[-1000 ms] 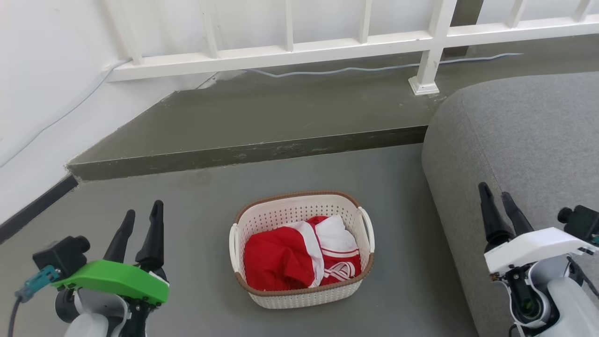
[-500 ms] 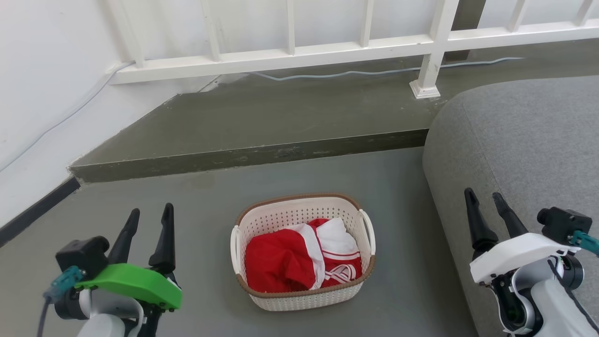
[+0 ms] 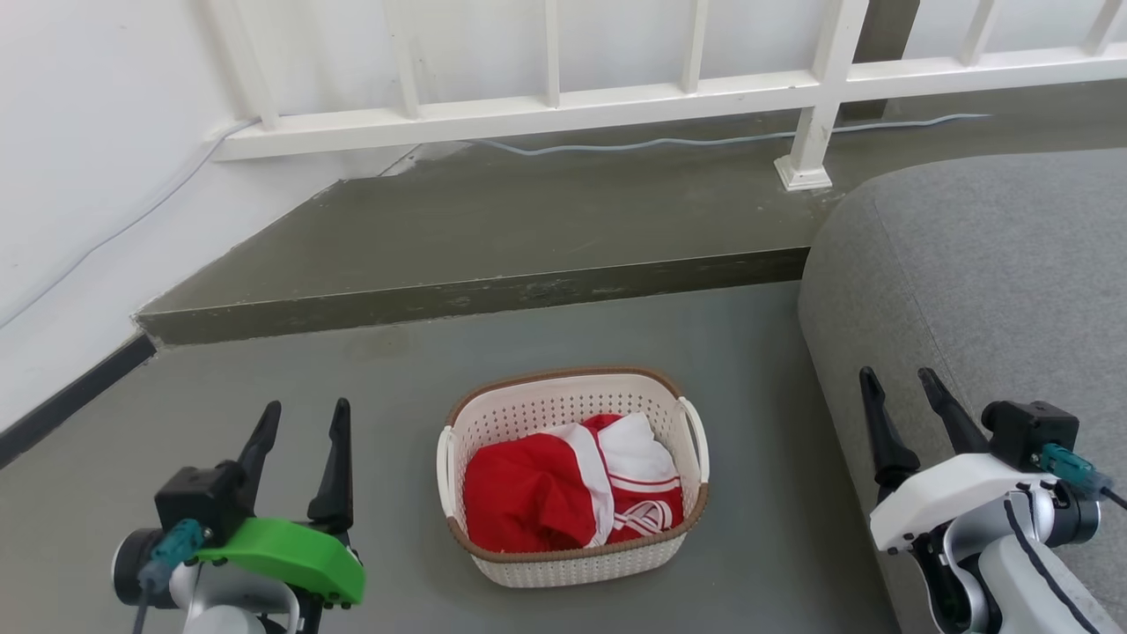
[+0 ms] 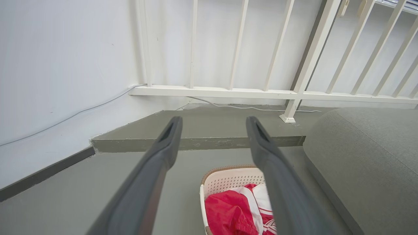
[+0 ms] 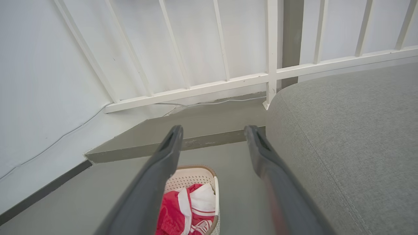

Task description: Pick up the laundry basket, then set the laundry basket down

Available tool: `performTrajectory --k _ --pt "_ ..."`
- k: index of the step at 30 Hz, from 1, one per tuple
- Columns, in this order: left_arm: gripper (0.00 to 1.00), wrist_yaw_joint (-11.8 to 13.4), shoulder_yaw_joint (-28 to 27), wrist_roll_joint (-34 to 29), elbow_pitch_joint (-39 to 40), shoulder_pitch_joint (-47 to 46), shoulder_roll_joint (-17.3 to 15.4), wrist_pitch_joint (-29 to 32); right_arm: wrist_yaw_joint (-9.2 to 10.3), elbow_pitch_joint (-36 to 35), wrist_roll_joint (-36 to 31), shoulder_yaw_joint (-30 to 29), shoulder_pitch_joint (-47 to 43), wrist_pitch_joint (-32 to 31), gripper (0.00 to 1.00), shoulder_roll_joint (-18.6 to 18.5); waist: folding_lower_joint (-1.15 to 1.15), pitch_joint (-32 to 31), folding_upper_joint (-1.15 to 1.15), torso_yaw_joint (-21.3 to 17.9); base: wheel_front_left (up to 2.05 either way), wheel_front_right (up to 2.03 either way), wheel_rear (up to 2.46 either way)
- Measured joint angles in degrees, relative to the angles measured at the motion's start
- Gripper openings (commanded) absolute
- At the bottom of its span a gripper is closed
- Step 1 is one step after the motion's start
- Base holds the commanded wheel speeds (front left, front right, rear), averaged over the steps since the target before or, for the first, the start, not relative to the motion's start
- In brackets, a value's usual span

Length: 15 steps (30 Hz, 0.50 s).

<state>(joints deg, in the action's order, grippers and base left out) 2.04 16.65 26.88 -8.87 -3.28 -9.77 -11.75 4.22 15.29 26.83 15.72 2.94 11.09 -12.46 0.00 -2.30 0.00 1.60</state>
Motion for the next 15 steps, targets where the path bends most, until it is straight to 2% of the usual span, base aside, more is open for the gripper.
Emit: performTrajectory --k 15 --pt "1.0 1.6 1.86 -8.09 -1.78 0.91 0.32 -2.48 2.04 1.37 -9.07 1.97 -0.87 1.89 1.0 -0.11 0.0 -0.6 0.0 0.31 0.0 0.0 0.0"
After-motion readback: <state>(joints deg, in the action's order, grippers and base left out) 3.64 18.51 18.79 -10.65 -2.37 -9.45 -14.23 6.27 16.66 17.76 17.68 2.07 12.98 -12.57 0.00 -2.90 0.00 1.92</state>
